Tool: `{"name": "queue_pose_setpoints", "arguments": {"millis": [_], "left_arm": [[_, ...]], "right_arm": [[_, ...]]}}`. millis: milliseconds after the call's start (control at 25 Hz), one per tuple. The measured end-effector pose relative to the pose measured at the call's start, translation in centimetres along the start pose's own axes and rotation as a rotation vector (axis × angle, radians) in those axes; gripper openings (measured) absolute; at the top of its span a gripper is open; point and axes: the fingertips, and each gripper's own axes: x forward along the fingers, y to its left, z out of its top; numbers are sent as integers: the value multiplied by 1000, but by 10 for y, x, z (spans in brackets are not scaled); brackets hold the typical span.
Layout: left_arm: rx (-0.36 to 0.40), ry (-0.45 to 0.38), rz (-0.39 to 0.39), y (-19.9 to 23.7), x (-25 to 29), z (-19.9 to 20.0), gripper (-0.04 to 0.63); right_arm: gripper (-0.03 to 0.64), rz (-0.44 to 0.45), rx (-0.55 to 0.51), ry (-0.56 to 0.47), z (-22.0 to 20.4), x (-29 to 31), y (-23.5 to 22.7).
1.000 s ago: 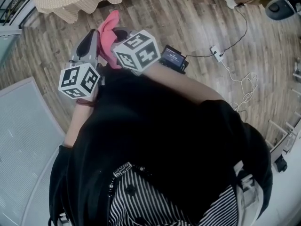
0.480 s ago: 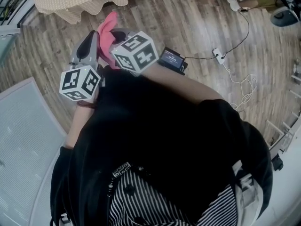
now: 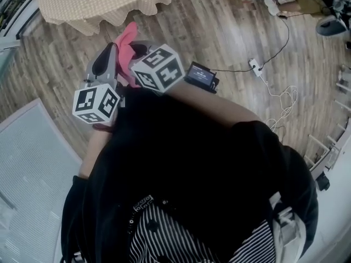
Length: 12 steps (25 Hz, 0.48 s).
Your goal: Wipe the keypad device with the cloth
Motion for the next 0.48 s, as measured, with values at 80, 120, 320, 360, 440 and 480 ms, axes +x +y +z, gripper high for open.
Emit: {"name": "queue_pose_setpoints", "arguments": {"millis": [80, 120, 320, 360, 440, 480], "left_arm": [[-4, -6, -17, 15, 2, 5, -6], [-7, -11, -27, 22, 4, 8, -7], [-12, -35, -76, 57, 11, 26, -6], [-12, -40, -84, 64, 11, 28, -6], [-15, -52, -98, 76, 12, 32, -7], [-18, -57, -104, 81, 12, 34, -6]], "right_arm": [[64, -20, -5, 3, 7, 14, 1], [64, -31, -9, 5, 11, 21, 0], [64, -79, -31, 9, 34, 53, 1], [64, -88, -37, 10, 37, 59, 2], [64, -104, -50, 14, 42, 69, 4], [64, -109, -56, 18, 44, 74, 6]]}}
